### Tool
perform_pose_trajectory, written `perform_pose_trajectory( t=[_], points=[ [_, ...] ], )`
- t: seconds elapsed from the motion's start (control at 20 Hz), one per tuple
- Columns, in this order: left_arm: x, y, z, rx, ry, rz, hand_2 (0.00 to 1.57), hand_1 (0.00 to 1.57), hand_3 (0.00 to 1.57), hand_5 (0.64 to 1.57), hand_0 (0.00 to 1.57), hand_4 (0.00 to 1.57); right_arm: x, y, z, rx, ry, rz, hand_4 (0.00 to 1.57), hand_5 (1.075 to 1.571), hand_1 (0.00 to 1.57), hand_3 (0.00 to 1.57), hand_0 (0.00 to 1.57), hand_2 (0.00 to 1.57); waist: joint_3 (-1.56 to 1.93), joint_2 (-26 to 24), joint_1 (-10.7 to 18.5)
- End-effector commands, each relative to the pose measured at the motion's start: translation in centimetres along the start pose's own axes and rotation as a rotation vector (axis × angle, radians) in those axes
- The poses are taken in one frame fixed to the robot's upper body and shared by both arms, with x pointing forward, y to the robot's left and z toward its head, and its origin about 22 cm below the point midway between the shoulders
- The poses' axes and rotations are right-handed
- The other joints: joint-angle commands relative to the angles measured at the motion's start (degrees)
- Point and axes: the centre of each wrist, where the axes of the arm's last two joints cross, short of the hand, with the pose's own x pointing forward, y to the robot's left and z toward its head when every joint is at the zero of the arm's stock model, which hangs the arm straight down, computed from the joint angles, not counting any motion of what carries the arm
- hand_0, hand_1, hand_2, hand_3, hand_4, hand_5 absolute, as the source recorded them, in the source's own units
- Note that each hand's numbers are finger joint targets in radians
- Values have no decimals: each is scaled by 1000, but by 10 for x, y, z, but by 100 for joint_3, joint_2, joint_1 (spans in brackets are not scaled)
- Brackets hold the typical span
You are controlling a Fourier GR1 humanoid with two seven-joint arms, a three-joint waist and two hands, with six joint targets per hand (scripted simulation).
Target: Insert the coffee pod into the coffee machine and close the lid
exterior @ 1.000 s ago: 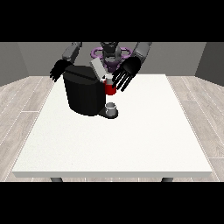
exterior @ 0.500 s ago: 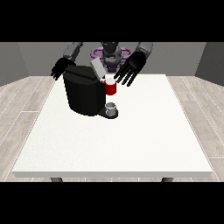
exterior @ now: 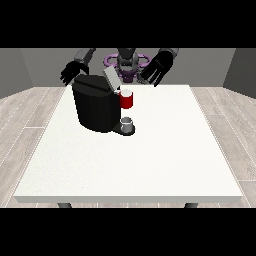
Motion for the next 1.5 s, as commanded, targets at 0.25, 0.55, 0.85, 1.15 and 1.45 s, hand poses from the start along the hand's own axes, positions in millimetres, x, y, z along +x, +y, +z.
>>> perform_pose_trajectory(
  t=[0.25, 0.55, 0.85, 1.15, 1.45],
  points=[
    [-42, -101, 26, 8, 27, 590, 0, 0, 0, 1571, 0, 0, -18, -32, 24, -31, 71, 86, 357, 1571, 0, 0, 0, 0, -6, -1238, 717],
    [-71, -140, 56, 6, 103, 721, 0, 0, 0, 1571, 0, 191, 11, -25, 14, 98, 58, 60, 257, 1571, 0, 0, 0, 0, -3, -1786, 1000],
    [-65, -185, 74, -16, 106, 856, 0, 0, 0, 1571, 0, 0, 46, -38, -15, 120, 11, 85, 0, 1571, 0, 0, 0, 0, 1, -1799, 1577],
    [-78, -189, 95, 19, 116, 938, 0, 0, 0, 1571, 0, 57, 54, -10, -13, 224, -7, 135, 0, 1571, 0, 0, 0, 0, 0, -1775, 1688],
    [-63, -174, 98, 44, 55, 946, 0, 0, 0, 1571, 0, 0, 46, -6, -19, 276, -39, 139, 0, 1571, 0, 0, 0, 0, 3, -1450, 1836]
  ],
)
